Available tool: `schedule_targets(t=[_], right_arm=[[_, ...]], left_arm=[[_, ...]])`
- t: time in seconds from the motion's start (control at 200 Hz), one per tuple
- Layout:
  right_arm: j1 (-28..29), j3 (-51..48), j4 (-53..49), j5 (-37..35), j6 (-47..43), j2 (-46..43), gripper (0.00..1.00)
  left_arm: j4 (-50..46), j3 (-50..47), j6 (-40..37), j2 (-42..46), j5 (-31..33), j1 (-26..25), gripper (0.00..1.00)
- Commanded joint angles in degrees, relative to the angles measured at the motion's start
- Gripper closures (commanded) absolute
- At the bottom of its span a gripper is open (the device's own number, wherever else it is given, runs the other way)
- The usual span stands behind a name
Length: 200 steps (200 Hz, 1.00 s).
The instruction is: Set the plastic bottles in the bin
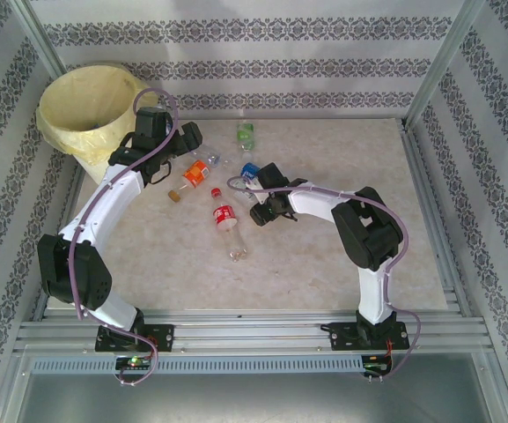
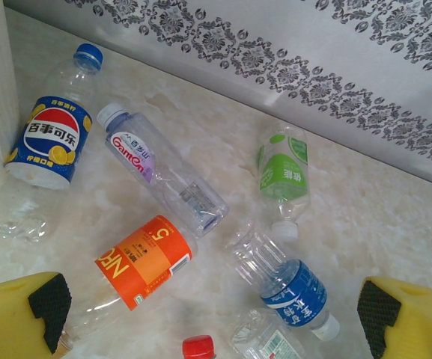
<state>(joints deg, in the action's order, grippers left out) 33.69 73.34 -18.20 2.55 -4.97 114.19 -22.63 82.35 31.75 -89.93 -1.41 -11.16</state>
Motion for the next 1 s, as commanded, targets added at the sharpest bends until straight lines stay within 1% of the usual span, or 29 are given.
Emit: schedule_targets(t=[0.0,0.085,0.14,0.265,0.43,0.55,0.734,0.994], right_arm=[[0.9,0.0,0.4,-1.1,-1.4,-0.4,0.50],[0.9,-1.3,1.7,-1.2,-1.6,-2.2,0.58],[0.9,-1.9,2.3,-1.6,-1.6,-3.2,0.61],[0.9,-2.7,2.4,-1.9,-1.7,-5.5,0.63],[1.0,-6.4,5.5,0.6,-1.0,-10.7,0.67],[0.9,-9.4,8.0,1.3,0.5,-15.2,0.71],[0.8,-13.2,11.7,0.6,4.6,-20.4,0.78],[0.7,-19.3,16.3,1.8,11.2,-28.4,0.78]], left_arm=[[-0.5,-0.4,-1.2,1.4,0.9,0.2,0.00],[-0.5,-0.3,-1.1,1.3,0.8,0.2,0.00],[-0.4,-0.3,-1.0,1.2,0.5,0.2,0.00],[-0.2,-0.2,-0.5,0.9,-0.1,0.2,0.00],[0.9,-0.7,-0.9,1.0,-2.5,0.2,0.00],[1.7,-1.1,-2.1,0.7,-5.5,0.2,0.00],[6.1,-3.3,-2.8,1.5,-12.7,0.0,0.00],[10.6,-5.9,-4.1,2.7,-21.4,-2.3,0.00]])
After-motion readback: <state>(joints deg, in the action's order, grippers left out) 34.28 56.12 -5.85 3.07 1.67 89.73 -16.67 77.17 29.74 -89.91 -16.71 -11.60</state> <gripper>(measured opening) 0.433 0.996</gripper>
